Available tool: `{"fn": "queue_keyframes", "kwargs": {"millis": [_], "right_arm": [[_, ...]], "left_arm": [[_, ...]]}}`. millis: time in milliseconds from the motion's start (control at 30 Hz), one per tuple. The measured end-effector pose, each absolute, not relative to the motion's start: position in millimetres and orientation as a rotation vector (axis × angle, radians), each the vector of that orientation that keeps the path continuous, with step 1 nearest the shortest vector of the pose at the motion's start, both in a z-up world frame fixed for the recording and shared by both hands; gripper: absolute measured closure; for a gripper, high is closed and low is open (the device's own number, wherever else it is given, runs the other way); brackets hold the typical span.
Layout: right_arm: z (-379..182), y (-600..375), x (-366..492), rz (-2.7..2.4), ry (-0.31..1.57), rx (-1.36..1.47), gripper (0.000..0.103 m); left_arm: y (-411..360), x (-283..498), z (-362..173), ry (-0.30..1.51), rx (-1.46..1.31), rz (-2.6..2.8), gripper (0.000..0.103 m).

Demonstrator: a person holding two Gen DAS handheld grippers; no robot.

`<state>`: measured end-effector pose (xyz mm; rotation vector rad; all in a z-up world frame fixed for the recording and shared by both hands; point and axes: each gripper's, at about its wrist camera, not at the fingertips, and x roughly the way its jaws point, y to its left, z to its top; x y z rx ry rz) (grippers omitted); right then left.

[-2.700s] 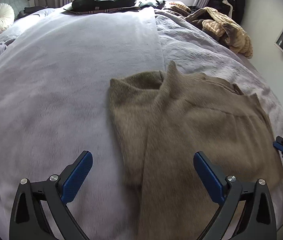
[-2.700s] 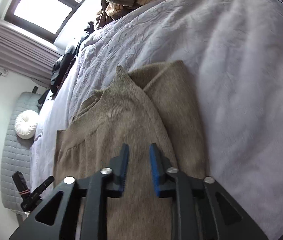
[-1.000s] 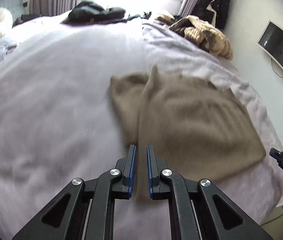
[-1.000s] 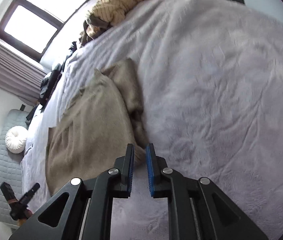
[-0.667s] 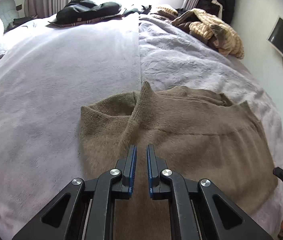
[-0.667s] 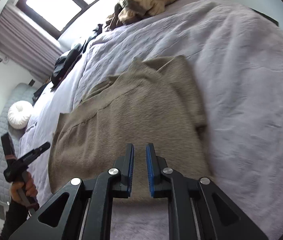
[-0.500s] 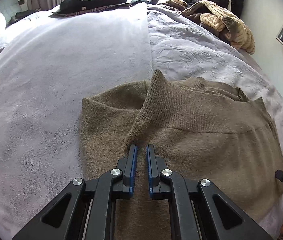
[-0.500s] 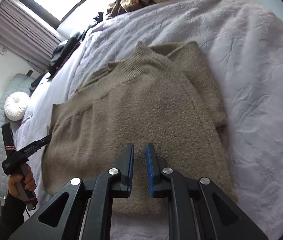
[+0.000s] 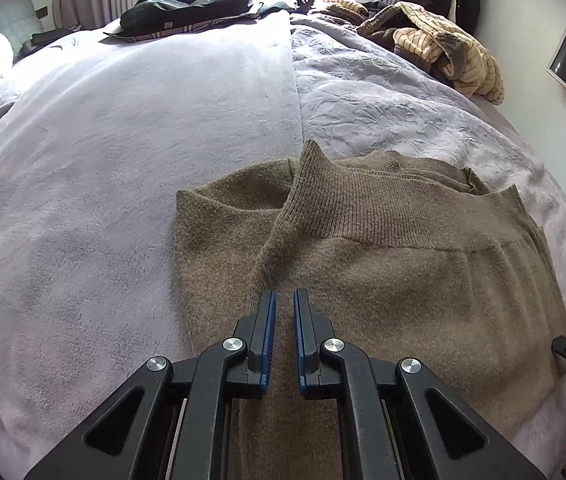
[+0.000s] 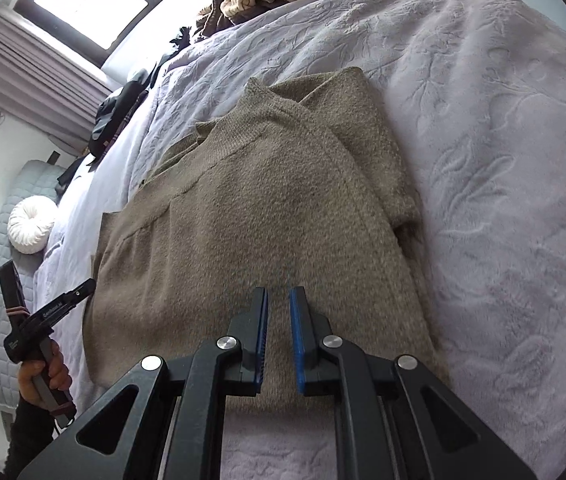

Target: Fold small clothes

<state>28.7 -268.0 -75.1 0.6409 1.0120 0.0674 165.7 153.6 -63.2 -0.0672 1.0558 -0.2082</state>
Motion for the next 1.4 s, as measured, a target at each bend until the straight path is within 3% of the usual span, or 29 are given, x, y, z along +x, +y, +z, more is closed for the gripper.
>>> {"fn": "queue_keyframes", "kwargs": {"millis": [433, 500, 533, 567, 733, 867, 1400], "right_arm": [[-72.2, -247.8, 5.2, 0.111, 1.029, 0.658, 0.09], [-74.2, -244.4, 3.7, 0.117, 1.036, 0.664, 0.09], [-75.0, -242.2, 2.3, 0.121, 1.038, 0.668, 0.09], [-75.3, -240.8, 1.3, 0.122, 1.039, 0.668, 0.09], [-74.9, -233.0, -4.4, 0.139, 1.05, 0.662, 0.088], [-72.4, -226.1, -8.2, 0.154, 1.05, 0.657, 0.067], [-82.7, -143.0, -7.8, 0.361, 1.139, 0.639, 0.066]], "left_arm": [[162.1, 124.4, -54.6, 1.05, -0.061, -0.172, 0.091], [164.4, 115.7, -52.9, 1.043, -0.056, -0.158, 0.027], [165.7, 111.5, -51.5, 1.03, -0.05, -0.13, 0.004], [167.2, 106.4, -49.4, 0.999, -0.042, -0.106, 0.001], [170.8, 93.2, -57.6, 1.019, -0.022, -0.116, 0.001], [178.1, 86.8, -64.6, 1.044, -0.063, -0.118, 0.001], [214.8, 62.0, -72.9, 1.071, -0.202, -0.113, 0.001]]}}
